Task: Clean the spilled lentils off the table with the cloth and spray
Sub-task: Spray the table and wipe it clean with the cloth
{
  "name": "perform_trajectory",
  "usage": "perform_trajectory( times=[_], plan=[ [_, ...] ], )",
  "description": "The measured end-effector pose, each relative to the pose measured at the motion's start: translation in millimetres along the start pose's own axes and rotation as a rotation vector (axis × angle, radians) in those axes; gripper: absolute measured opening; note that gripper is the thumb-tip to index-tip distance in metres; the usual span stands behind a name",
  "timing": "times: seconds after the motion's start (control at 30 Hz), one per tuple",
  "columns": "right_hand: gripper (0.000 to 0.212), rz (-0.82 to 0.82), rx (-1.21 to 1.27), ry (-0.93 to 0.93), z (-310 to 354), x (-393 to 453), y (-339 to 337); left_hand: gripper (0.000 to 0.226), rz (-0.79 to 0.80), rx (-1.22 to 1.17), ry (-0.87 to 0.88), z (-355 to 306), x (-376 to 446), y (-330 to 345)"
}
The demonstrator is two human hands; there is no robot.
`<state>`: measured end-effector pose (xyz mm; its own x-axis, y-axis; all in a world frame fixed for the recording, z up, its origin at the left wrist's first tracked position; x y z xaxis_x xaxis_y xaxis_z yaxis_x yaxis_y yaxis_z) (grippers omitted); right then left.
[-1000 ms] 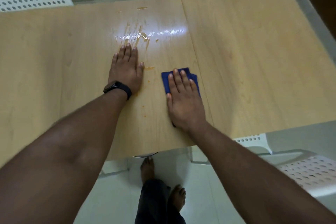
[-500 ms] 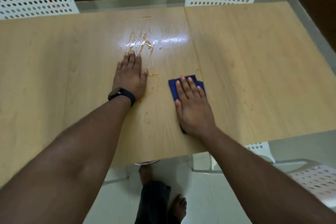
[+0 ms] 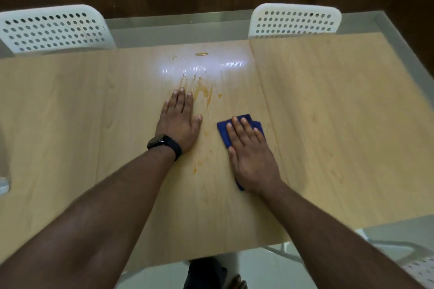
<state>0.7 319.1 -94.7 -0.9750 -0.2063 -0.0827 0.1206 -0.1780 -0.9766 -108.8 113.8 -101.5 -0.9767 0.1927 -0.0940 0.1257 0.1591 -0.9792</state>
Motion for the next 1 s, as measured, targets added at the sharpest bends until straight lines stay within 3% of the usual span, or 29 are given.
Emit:
perform_trajectory(
  times=[0.23, 0.5, 0.7, 0.83, 1.0],
  plan=[
    [0.066, -0.071, 0.013, 0.14, 12.3, 143.2, -9.6, 0.072, -0.03, -0.015, 0.008, 24.2, 52.9, -6.7],
    [0.062, 0.026, -0.008, -0.095, 7.6, 104.9, -7.4, 0.072, 0.004, -0.009, 0.005, 40.6, 109.1, -19.7],
    [0.064, -0.05, 0.007, 0.081, -20.5, 193.9, -23.0, 0.076, -0.009, 0.05, 0.016, 56.3, 131.4, -22.2],
    [0.065, -0.093, 0.005, 0.185, -4.5, 255.4, -26.3, 0.074, -0.027, 0.042, 0.015, 55.0, 131.6, -20.4],
    [0.064, -0.005, -0.002, -0.013, 8.9, 220.2, -21.6, 0.078, -0.001, 0.05, 0.015, 55.4, 133.4, -22.0]
  ],
)
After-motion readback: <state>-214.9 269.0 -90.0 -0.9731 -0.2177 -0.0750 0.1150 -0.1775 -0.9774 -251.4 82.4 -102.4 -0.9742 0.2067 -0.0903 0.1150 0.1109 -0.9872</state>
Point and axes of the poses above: each hand's wrist, its own x-axis towards the middle knuckle, its own y-axis out of the palm, z = x × y, the point moved 4 cm from there along x, towards the middle knuckle
